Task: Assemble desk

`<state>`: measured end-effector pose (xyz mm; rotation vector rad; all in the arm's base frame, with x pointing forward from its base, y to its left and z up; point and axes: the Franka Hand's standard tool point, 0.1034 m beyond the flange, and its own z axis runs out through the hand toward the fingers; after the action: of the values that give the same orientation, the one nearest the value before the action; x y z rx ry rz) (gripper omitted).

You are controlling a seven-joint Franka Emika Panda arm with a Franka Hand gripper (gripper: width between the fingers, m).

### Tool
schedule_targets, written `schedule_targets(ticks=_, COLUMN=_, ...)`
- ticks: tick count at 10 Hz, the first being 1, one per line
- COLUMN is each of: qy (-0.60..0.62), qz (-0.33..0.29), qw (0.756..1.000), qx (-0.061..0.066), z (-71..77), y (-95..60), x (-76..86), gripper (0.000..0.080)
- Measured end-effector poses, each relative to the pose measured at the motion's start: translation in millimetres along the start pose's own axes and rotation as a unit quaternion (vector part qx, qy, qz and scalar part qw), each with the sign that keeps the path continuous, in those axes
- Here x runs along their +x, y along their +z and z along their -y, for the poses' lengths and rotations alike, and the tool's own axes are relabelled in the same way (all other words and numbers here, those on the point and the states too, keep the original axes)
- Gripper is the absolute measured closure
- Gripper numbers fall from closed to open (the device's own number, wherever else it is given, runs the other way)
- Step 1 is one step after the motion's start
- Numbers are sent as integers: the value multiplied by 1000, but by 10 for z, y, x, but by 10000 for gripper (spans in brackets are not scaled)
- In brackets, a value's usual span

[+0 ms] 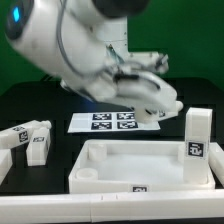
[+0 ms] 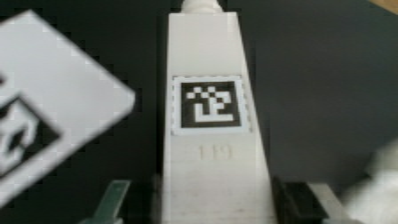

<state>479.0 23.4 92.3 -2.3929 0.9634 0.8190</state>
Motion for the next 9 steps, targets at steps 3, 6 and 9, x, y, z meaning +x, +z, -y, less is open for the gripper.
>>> schedule_targets(ticks=3, qy=-17, qz=-101, qw=995, qx=-9, z=37, y=-2, x=35, gripper=515)
schedule_targets(ticks=6, qy=-76, qz=-176, qw=981, qx=2, z=122, y=-641, x=99, gripper=515)
schedule_targets(ticks=9, qy=-86, qz=-280, qw=956, qx=-7, z=347, y=-768, x=67, gripper=515)
